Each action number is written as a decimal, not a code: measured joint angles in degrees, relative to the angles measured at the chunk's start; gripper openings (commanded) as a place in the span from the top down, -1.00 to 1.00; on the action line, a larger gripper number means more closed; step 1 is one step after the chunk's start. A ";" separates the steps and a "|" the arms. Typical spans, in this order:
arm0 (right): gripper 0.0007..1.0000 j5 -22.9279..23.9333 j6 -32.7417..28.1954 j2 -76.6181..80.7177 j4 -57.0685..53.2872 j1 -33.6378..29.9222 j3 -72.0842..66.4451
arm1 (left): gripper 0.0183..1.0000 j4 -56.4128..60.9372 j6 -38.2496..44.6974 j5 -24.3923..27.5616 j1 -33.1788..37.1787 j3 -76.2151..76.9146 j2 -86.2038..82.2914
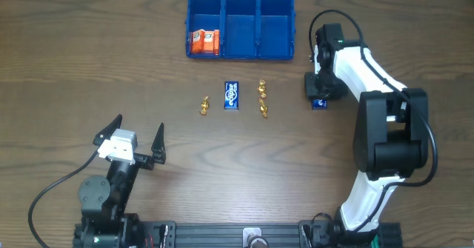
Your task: Sort Candies Into Trays
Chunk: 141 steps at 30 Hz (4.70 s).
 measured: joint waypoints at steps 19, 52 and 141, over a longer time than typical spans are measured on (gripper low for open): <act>0.62 2.34 7.21 -8.15 -18.36 10.47 33.42 | -1.00 0.00 0.00 0.00 0.00 0.00 0.00; 0.58 12.20 21.38 12.09 6.19 23.67 40.98 | -1.00 0.00 0.00 0.00 0.00 0.00 0.00; -1.00 3.61 34.36 9.94 0.61 33.90 17.40 | -1.00 0.00 0.00 0.00 0.00 0.00 0.00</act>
